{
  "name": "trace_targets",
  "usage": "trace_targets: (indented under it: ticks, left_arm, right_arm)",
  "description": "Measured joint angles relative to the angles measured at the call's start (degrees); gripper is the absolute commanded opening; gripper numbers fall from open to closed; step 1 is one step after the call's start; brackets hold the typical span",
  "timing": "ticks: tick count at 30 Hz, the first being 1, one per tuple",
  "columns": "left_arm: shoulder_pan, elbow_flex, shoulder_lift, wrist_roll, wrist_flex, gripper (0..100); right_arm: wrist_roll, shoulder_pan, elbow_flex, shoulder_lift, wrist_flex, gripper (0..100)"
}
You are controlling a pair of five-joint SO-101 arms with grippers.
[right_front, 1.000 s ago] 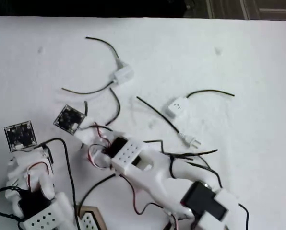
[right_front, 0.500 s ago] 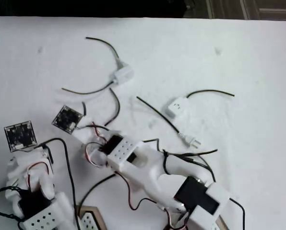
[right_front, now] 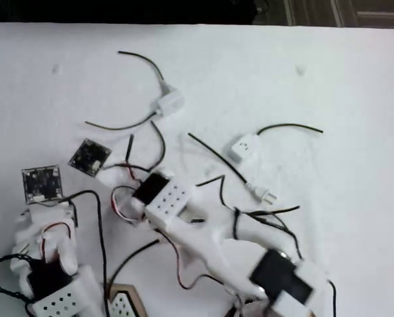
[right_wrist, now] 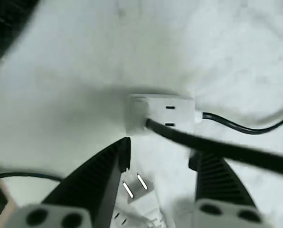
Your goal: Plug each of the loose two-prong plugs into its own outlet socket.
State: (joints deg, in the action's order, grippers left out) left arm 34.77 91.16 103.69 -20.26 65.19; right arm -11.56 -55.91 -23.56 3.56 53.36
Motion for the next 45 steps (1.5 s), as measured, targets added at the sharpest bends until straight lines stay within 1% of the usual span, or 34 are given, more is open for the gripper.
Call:
trace_targets:
  ticks: [4,7,9,12,14,17,20,22,24,27,31,35,45]
  left_arm:
    - [-3.0,0.0,0.0,-0.4,0.0,19]
    - [-5.5,0.0,0.0,-0.4,0.0,26]
    - [-7.3,-0.4,0.0,-0.4,0.9,29]
    - [-10.4,-1.1,0.3,-0.4,3.3,29]
    - [-13.0,-1.1,0.3,-2.1,5.2,29]
    - [-15.8,-1.1,0.3,-4.1,7.7,29]
    - [-17.5,-1.1,0.4,-4.9,8.2,29]
    - [-19.0,-1.1,0.4,-6.2,8.3,29]
    - [-20.9,-1.1,0.0,-6.6,8.9,29]
    - [-23.9,-2.2,-3.3,-6.7,8.9,29]
    - [-27.2,-5.6,-11.2,-6.4,7.6,29]
    - [-27.9,-10.5,-22.6,-6.3,2.5,29]
    - [-28.3,-22.0,-57.9,-6.3,-11.1,29]
  right_arm:
    - [0.0,-0.1,0.4,10.5,5.5,12.7]
    - [0.0,1.8,0.4,20.1,10.4,11.1]
    - [0.0,4.7,0.4,25.8,13.8,8.3]
    - [0.0,11.3,0.4,32.0,18.5,3.0]
    - [0.0,16.6,-0.9,33.8,19.3,1.8]
    - [0.0,25.1,-5.4,34.4,17.8,3.7]
    - [0.0,31.1,-11.9,34.4,12.7,5.3]
    - [0.0,33.0,-16.4,34.4,8.4,5.2]
    - [0.0,33.2,-20.3,34.4,4.8,5.2]
    - [0.0,33.1,-22.4,34.4,2.5,5.2]
    - [0.0,33.4,-22.9,34.4,1.9,5.2]
    - [0.0,33.3,-23.0,34.4,1.8,5.2]
    - [0.0,33.3,-23.0,34.4,1.8,5.2]
